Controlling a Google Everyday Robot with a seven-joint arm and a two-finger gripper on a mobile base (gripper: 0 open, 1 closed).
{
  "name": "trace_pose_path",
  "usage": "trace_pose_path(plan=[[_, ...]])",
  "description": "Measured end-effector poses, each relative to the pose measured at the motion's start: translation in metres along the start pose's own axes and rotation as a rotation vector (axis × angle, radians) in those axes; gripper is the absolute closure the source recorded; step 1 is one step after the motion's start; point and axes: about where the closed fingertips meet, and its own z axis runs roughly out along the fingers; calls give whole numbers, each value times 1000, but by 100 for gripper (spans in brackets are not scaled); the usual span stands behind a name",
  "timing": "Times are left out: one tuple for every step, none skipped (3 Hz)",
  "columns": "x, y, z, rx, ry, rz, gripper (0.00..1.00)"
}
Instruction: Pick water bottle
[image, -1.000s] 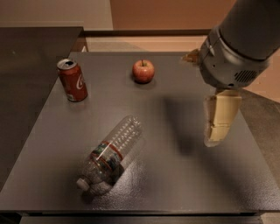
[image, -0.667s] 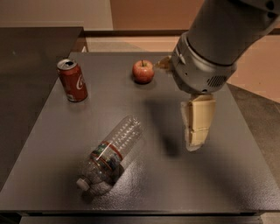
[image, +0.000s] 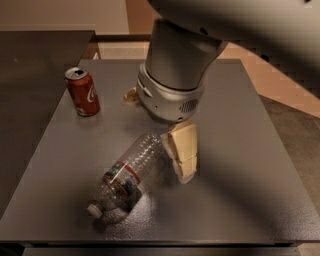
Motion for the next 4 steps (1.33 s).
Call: trace_pose_path(plan=[[-21,-2,25,-59,8,-105,0],[-36,2,47,-106,20,-184,0],[-43,9,66,-137,40,-231,0],[-43,15,80,-163,60,-250,0]])
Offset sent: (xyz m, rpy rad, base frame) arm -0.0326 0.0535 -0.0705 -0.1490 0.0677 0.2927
